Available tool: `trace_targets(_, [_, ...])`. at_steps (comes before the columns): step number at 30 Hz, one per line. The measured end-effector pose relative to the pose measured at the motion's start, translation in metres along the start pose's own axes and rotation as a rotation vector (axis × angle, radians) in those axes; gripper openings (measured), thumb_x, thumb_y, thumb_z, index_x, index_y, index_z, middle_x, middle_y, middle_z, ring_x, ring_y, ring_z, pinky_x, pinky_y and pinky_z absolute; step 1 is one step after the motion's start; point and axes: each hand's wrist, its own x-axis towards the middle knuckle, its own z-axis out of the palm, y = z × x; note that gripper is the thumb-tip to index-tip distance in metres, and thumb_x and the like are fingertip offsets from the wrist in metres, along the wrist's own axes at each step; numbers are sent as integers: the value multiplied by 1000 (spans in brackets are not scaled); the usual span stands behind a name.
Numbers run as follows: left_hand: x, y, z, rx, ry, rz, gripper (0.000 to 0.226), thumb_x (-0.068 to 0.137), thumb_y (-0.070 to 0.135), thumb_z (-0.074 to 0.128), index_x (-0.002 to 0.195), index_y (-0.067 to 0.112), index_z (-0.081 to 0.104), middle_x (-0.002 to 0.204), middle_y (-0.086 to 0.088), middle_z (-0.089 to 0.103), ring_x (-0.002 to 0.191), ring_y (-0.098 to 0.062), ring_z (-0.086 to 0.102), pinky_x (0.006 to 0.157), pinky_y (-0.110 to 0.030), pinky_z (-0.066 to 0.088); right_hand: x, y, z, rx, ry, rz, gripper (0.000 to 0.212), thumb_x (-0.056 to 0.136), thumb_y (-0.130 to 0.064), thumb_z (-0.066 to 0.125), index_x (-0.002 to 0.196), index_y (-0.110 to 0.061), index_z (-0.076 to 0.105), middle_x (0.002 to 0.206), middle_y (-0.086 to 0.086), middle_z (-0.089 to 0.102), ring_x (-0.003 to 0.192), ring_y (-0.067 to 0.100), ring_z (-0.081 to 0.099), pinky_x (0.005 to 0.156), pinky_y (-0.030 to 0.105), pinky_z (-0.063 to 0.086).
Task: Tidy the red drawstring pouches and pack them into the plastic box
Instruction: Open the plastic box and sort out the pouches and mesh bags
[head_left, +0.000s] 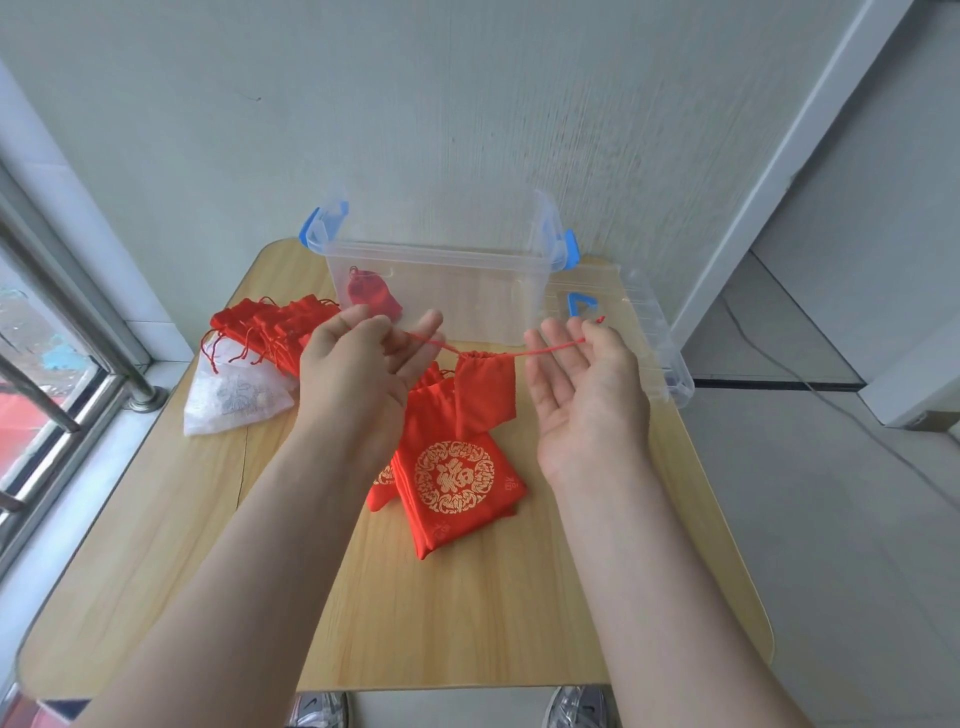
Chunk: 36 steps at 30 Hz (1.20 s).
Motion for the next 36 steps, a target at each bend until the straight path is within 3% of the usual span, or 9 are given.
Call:
trace_targets(3, [6,-1,0,-142,-17,-161,17,109,2,48,123,4,57,73,-5,46,52,-12,60,65,-35,64,2,-1,-1,-36,24,40,15,100,-21,63,100,-11,74,76,-3,78,75,15,80,67,25,63])
trace_targets(7, [11,-2,0,15,-31,-192,13,110,8,49,102,14,57,68,2,36,46,-8,30,42,-22,36,8,0,-1,-166,58,41,13,100,-17,59,91,-16,69,52,-10,46,38,7,44,42,20,39])
trace_targets(12, [11,5,-2,82,-36,-146,21,107,7,52,89,16,51,65,3,30,48,-9,24,42,-22,28,6,-1,0,-246,48,5,16,103,-16,57,88,-16,64,50,-8,33,37,9,28,53,27,33])
trace_targets(15, [10,2,-2,158,-23,-76,17,108,8,53,92,14,53,62,4,29,48,-8,23,43,-22,27,6,0,-1,-339,38,-74,20,103,-19,61,83,-17,62,50,-8,32,39,10,29,46,24,33])
trace_targets(18, [3,-4,5,241,-86,-22,5,107,9,52,104,11,56,65,2,37,51,-9,27,46,-23,30,3,5,1,-551,-128,-178,19,107,-26,59,93,-17,68,53,-9,36,41,8,32,40,19,28])
trace_targets(24, [-2,-4,6,165,-199,-62,34,92,-11,34,114,7,53,73,-8,52,54,-14,35,50,-27,36,0,11,2,-877,-289,-104,8,91,-24,76,99,-22,77,62,-18,64,54,2,60,56,27,49])
trace_targets(26, [-4,-3,5,172,-245,-62,36,91,-12,34,115,8,52,75,-10,54,57,-15,38,52,-28,39,2,12,2,-917,-324,-78,8,90,-29,75,93,-23,81,67,-15,65,65,12,63,56,27,47])
trace_targets(29, [-6,0,5,197,-296,-56,34,93,-12,37,115,8,54,75,-10,57,59,-17,45,54,-29,45,0,12,3,-932,-402,-39,20,92,-36,73,76,-26,81,54,-16,50,52,5,46,41,19,32])
trace_targets(36, [-9,6,4,335,-339,-11,28,97,-10,45,113,6,61,83,-9,56,53,-17,47,53,-32,47,-2,9,5,-869,-414,-223,15,102,-26,70,91,-18,78,52,-17,54,43,-2,44,43,15,35])
